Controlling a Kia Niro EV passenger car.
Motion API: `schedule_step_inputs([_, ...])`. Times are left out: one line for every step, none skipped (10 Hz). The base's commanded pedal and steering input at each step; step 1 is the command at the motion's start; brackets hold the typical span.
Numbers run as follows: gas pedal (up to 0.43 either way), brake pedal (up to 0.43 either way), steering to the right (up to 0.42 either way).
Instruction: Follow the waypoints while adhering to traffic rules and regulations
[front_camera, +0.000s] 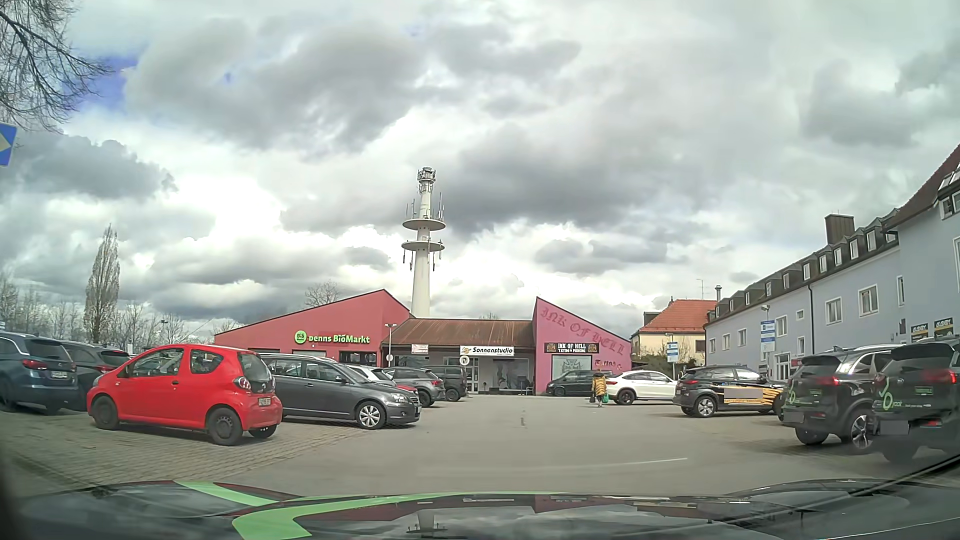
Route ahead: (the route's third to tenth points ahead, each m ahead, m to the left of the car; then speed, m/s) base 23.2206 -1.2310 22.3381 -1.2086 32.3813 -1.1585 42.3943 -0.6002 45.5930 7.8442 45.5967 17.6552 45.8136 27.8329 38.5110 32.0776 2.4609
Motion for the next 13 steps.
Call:
schedule_step_inputs([0.228,0.0,-0.004])
schedule_step_inputs([0.22,0.0,-0.001])
schedule_step_inputs([0.177,0.0,0.0])
schedule_step_inputs([0.177,0.0,-0.001])
schedule_step_inputs([0.177,0.0,0.0])
schedule_step_inputs([0.177,0.0,0.0])
schedule_step_inputs([0.177,0.0,0.006])
schedule_step_inputs([0.177,0.0,0.017])
schedule_step_inputs([0.169,0.0,0.028])
schedule_step_inputs([0.169,0.0,0.038])
schedule_step_inputs([0.169,0.0,0.042])
schedule_step_inputs([0.157,0.0,0.043])
schedule_step_inputs([0.157,0.0,0.043])
